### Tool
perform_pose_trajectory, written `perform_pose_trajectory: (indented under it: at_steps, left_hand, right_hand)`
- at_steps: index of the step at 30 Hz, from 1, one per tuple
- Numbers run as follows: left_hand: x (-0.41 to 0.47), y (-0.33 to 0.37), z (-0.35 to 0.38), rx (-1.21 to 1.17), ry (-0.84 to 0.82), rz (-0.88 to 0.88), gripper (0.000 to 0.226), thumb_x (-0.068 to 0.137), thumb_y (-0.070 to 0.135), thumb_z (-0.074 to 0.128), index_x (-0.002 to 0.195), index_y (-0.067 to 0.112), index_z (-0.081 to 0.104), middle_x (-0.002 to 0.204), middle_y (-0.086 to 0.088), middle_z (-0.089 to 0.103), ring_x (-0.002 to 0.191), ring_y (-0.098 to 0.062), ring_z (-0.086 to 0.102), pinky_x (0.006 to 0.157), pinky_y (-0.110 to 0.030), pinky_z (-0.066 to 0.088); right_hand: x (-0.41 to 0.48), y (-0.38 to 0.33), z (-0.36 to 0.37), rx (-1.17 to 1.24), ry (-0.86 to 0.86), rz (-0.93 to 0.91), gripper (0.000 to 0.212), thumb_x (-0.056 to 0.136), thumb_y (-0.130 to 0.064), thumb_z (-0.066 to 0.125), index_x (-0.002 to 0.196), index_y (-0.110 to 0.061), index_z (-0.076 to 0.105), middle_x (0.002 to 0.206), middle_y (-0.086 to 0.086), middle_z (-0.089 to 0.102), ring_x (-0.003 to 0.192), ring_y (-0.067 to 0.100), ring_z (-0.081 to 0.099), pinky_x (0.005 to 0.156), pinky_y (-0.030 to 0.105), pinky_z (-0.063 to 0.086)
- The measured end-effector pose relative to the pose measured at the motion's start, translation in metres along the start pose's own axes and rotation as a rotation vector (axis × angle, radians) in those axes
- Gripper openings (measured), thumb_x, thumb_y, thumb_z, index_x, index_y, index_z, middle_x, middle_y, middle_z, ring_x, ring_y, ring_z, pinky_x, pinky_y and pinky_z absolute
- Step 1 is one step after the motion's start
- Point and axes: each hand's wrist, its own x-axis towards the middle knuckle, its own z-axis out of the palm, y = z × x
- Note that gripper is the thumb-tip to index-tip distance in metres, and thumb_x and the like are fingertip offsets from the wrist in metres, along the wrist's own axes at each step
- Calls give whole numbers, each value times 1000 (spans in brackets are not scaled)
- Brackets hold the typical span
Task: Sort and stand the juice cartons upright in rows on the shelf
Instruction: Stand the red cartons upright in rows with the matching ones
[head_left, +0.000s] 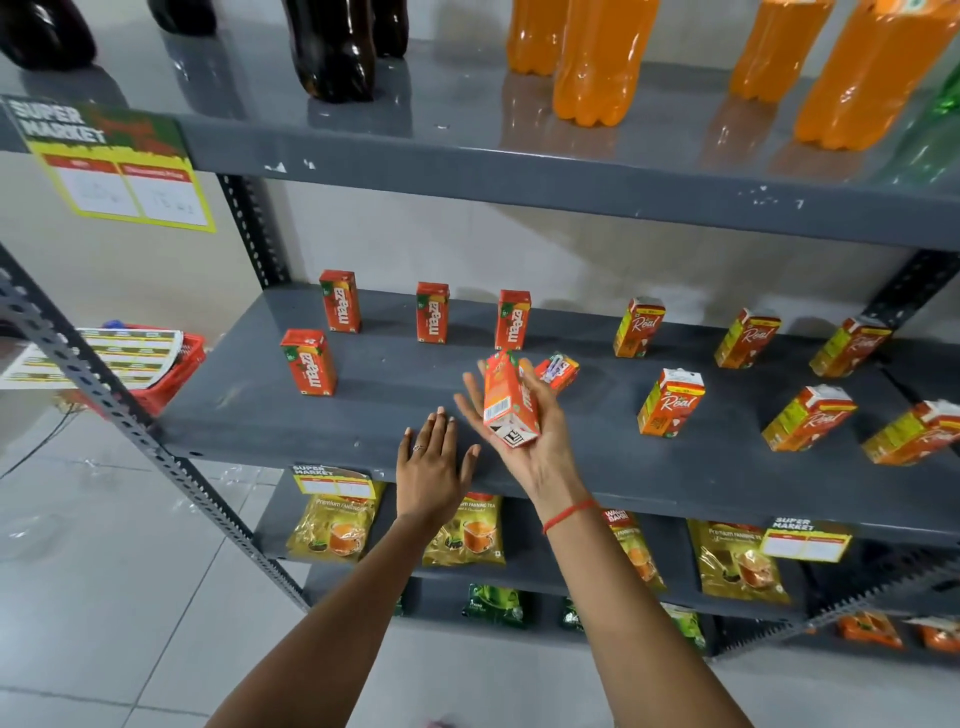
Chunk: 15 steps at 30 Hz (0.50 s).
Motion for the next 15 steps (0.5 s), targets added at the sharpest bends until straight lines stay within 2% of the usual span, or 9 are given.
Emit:
perform_pose_trajectory:
  at_steps: [2,4,6,9,12,15]
  left_hand:
    - [0,1,-2,4,6,8,92,82,61,-19,143,11,29,152,-8,27,141,-20,17,115,-40,6]
    - [0,2,-5,5,17,7,88,85,60,-15,141,11,33,150,-9,32,139,-21,22,115,-41,9]
    - [0,2,-6,21,1,3,79,87,55,-6,141,13,33,149,-7,33,139,-20,23,115,-41,10]
    - [0,2,-6,36,-6,-6,75,88,54,-2,139,15,37,146,-4,40,136,-19,28,114,-41,13]
    - [0,2,-5,55,-11,-9,67,91,52,5,138,17,38,144,-2,43,135,-18,29,112,-40,16]
    - [0,0,-4,61,-13,-6,65,93,52,7,139,17,37,145,-1,41,136,-18,28,112,-41,17]
  right_hand:
    - [-10,-1,22,25,-132,55,67,82,-54,52,130,-8,45,121,15,64,106,41,63,83,56,54]
    - [-20,-6,43,-75,-181,39,70,83,-62,41,132,-13,44,117,11,67,104,38,65,78,51,58]
    - [-31,-11,60,-217,-181,6,63,88,-61,31,131,-17,46,112,6,68,94,29,70,70,42,61]
    - [-46,-18,77,-429,-193,-54,58,91,-59,25,121,-19,55,95,2,72,76,17,72,58,32,59]
    - [-58,-21,85,-534,-227,-103,48,93,-55,22,102,-25,59,74,-6,76,67,13,72,54,28,59]
    - [-63,-25,89,-571,-284,-110,44,93,-52,23,102,-27,57,71,-6,76,66,13,72,55,28,60]
